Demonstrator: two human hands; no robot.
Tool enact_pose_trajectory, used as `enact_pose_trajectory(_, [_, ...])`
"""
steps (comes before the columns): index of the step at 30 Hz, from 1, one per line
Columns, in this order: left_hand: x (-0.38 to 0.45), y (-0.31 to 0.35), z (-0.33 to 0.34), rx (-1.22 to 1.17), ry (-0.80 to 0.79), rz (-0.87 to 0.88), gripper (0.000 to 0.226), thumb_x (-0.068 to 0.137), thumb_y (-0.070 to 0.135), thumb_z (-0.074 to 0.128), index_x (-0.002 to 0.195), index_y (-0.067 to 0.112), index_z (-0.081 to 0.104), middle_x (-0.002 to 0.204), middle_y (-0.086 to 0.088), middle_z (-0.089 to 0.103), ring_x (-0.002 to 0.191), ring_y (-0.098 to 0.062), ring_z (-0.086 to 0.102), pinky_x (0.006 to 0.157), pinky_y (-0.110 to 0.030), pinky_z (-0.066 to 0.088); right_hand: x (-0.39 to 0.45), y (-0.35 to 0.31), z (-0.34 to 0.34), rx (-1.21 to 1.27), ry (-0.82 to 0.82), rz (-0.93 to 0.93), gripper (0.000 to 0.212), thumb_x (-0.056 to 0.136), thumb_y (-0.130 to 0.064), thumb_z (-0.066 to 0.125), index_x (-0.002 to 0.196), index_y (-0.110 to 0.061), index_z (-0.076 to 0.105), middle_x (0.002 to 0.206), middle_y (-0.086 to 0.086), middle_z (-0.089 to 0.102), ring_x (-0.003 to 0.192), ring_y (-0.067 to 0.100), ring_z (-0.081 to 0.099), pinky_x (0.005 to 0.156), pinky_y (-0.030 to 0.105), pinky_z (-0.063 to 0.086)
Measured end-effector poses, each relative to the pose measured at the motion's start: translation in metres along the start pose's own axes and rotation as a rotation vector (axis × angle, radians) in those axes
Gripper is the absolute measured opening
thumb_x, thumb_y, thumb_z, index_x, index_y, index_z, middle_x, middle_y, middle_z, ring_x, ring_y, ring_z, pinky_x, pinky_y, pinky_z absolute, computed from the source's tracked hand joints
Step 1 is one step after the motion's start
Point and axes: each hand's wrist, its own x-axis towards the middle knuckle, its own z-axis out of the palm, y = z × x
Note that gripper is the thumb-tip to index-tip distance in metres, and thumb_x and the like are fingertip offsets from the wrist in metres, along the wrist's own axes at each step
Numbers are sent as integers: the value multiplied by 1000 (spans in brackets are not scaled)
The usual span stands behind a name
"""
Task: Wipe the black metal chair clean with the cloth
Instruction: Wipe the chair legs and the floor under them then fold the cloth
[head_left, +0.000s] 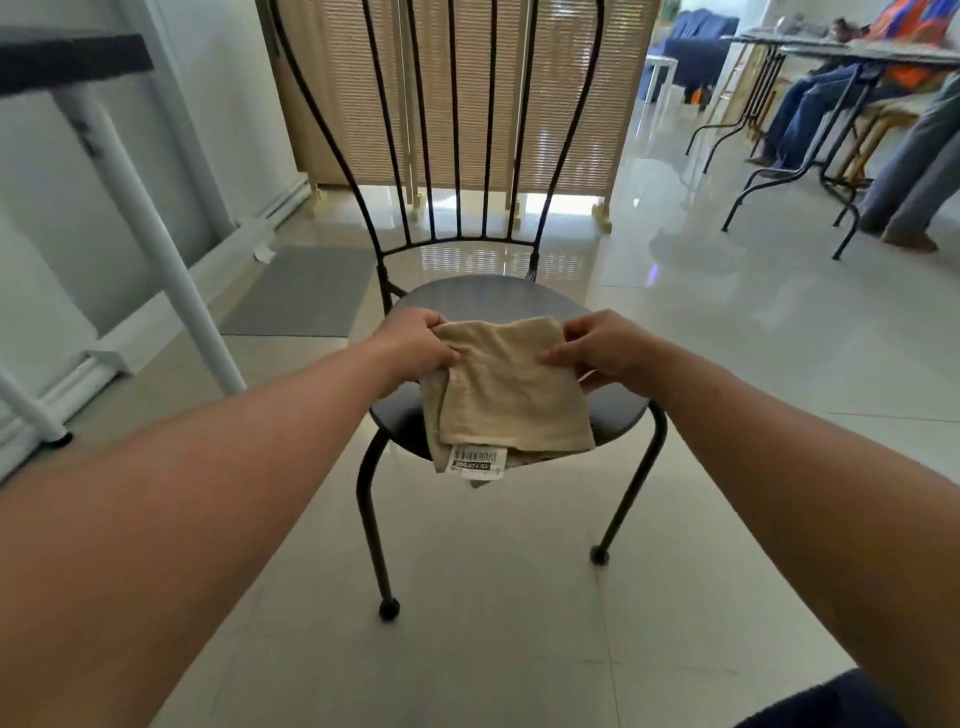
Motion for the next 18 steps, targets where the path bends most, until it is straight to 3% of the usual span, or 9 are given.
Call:
enact_pose_trajectory(2, [12, -7, 6, 53, 117, 15, 26, 82, 16, 76, 107, 20, 67, 99, 2, 67, 96, -18, 63, 77, -29, 47, 13, 7, 9, 8, 78, -36, 18, 84, -23, 78, 101, -16, 74, 82, 0, 75, 76, 20, 72, 68, 34, 61])
enact_pose_trajectory(5, [27, -15, 17, 106, 228, 77, 37, 85, 13, 72, 120, 22, 62, 93, 6, 61, 93, -16, 59, 77, -24, 41, 23, 24, 24, 22, 200, -51, 12, 85, -26, 77, 93, -18, 75, 71, -6, 72, 65, 7, 69, 59, 21, 53])
enact_pose_trajectory(7, [33, -24, 27, 146, 265, 124, 45, 87, 7, 65, 127, 25, 58, 102, 4, 59, 96, -16, 59, 70, -15, 38, 32, 40, 32, -2, 348, -107, 11, 86, -27, 75, 90, -17, 74, 78, -5, 72, 73, 11, 68, 67, 28, 55])
enact_pose_trajectory(9, [35, -32, 39, 189, 332, 172, 47, 88, 3, 58, 129, 26, 57, 116, 1, 52, 102, -16, 56, 71, -9, 38, 38, 48, 37, -103, 478, -191, 8, 88, -27, 70, 84, -20, 71, 75, -7, 68, 73, 15, 64, 63, 25, 47])
enact_pose_trajectory(12, [30, -37, 53, 190, 458, 332, 41, 86, 10, 51, 126, 14, 61, 121, -5, 51, 108, -24, 55, 95, -35, 47, 47, 49, 43, -192, 536, -236, 5, 91, -25, 66, 90, -21, 69, 74, -9, 62, 72, 14, 57, 59, 22, 37])
enact_pose_trajectory(15, [27, -34, 57, 315, 335, 393, 53, 91, 31, 41, 138, 11, 52, 147, -4, 44, 136, -21, 39, 115, -44, 30, 53, 45, 46, -200, 549, -242, 32, 92, -24, 64, 125, -23, 63, 95, -4, 63, 88, 15, 58, 76, 24, 39])
enact_pose_trajectory(18, [32, -37, 58, 496, 114, 262, 59, 100, 41, 34, 154, 17, 28, 164, 1, 18, 151, -15, 12, 124, -40, 4, 59, 46, 44, -205, 543, -241, 41, 94, -26, 61, 135, -24, 56, 105, 1, 65, 95, 17, 59, 82, 25, 39])
